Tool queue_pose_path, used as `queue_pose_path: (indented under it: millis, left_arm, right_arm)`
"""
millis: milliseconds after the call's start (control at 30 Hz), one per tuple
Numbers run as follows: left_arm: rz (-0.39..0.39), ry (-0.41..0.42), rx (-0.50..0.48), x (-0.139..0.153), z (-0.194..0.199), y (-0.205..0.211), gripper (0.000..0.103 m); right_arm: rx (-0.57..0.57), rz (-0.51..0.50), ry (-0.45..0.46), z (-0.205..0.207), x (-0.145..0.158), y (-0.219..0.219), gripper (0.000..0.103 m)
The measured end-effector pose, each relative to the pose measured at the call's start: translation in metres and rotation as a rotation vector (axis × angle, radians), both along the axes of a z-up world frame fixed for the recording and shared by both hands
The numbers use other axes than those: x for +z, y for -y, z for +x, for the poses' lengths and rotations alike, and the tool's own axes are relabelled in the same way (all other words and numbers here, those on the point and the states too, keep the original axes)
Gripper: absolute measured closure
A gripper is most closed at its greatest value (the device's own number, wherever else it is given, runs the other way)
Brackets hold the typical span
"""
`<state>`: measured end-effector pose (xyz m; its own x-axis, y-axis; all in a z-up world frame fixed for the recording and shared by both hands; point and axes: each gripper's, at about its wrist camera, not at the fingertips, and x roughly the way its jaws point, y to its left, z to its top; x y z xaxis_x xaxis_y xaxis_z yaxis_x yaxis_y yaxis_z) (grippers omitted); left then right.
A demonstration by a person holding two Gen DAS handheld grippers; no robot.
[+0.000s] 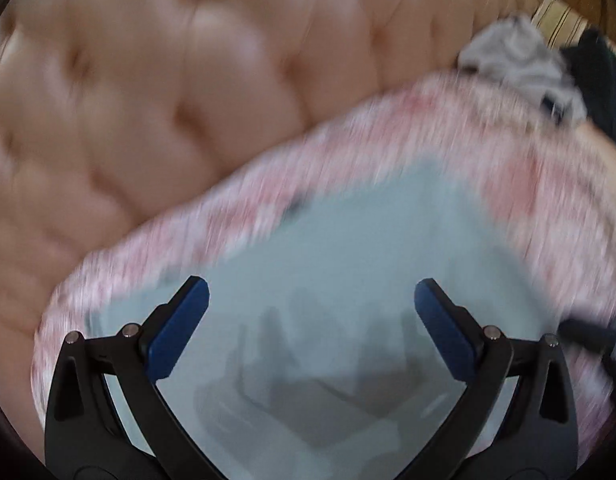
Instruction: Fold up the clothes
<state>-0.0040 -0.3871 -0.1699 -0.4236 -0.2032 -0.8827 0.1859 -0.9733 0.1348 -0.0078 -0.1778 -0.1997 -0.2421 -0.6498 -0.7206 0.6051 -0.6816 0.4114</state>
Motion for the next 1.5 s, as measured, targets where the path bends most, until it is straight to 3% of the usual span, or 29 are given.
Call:
queue_pose_path:
  millis: [100,200,367,433,500,633,700,767,833,933,967,1067,1133,1233,1300,1400,1500]
  left_arm:
    - [-0.015,0.026,0.055,-0.019,0.031,0.012,0.000]
    - [0.085,0.025,0.110,-0.039,0.047,0.036,0.000]
    - [0.069,-0.001,0.208,-0.015,0.069,0.060,0.000]
    - [0.082,-0.059,0.220,0.007,0.088,0.060,0.000]
    - [0.121,-0.086,0.190,0.018,0.098,0.046,0.000]
    - [0.109,-0.041,0.073,0.001,0.081,0.002,0.000]
    - [0.061,0.021,0.041,-0.017,0.071,-0.010,0.000]
    - [0.028,0.090,0.028,-0.035,0.065,-0.014,0.000]
    - [0.057,0.094,0.045,-0.035,0.073,-0.004,0.000]
    - [0.052,0.141,0.067,-0.033,0.085,0.011,0.000]
    - [0.051,0.147,0.075,-0.031,0.090,0.015,0.000]
    - [0.051,0.051,0.075,-0.002,0.090,0.015,0.000]
    - [0.104,-0.014,0.062,0.010,0.073,0.008,0.000]
    - [0.196,-0.069,0.064,0.010,0.043,-0.008,0.000]
    - [0.250,-0.080,0.058,0.002,0.027,-0.021,0.000]
    - [0.251,-0.015,0.028,-0.026,0.020,-0.038,0.000]
    - [0.242,0.006,0.004,-0.043,0.027,-0.045,0.000]
  right_arm:
    - [0.091,0.091,-0.054,0.007,-0.002,0.031,0.096]
    - [0.100,0.232,-0.073,0.018,-0.017,0.037,0.090]
    - [-0.002,0.154,0.016,0.008,-0.017,-0.001,0.090]
    - [-0.046,0.152,0.001,0.010,-0.005,-0.005,0.086]
    - [-0.012,0.121,-0.023,0.014,0.005,0.010,0.083]
    - [0.121,0.188,-0.067,0.036,-0.005,0.052,0.057]
    - [0.106,0.218,-0.059,0.036,-0.018,0.047,0.057]
    - [0.089,0.184,-0.048,0.033,-0.025,0.027,0.059]
    - [0.078,0.178,-0.036,0.034,-0.021,0.013,0.067]
    - [0.072,0.172,0.009,0.028,-0.014,0.008,0.066]
    - [0.066,0.169,0.016,0.027,-0.009,0.009,0.065]
    - [0.079,0.067,-0.019,0.024,0.026,0.010,0.063]
    - [0.096,0.054,-0.091,0.004,0.045,0.024,0.059]
    - [0.109,0.088,-0.079,-0.051,0.045,0.059,0.057]
    - [0.123,0.075,0.007,-0.084,0.029,0.073,0.057]
    - [0.187,-0.015,0.151,-0.107,0.004,0.078,0.057]
    - [0.203,0.090,0.172,-0.118,-0.021,0.085,0.057]
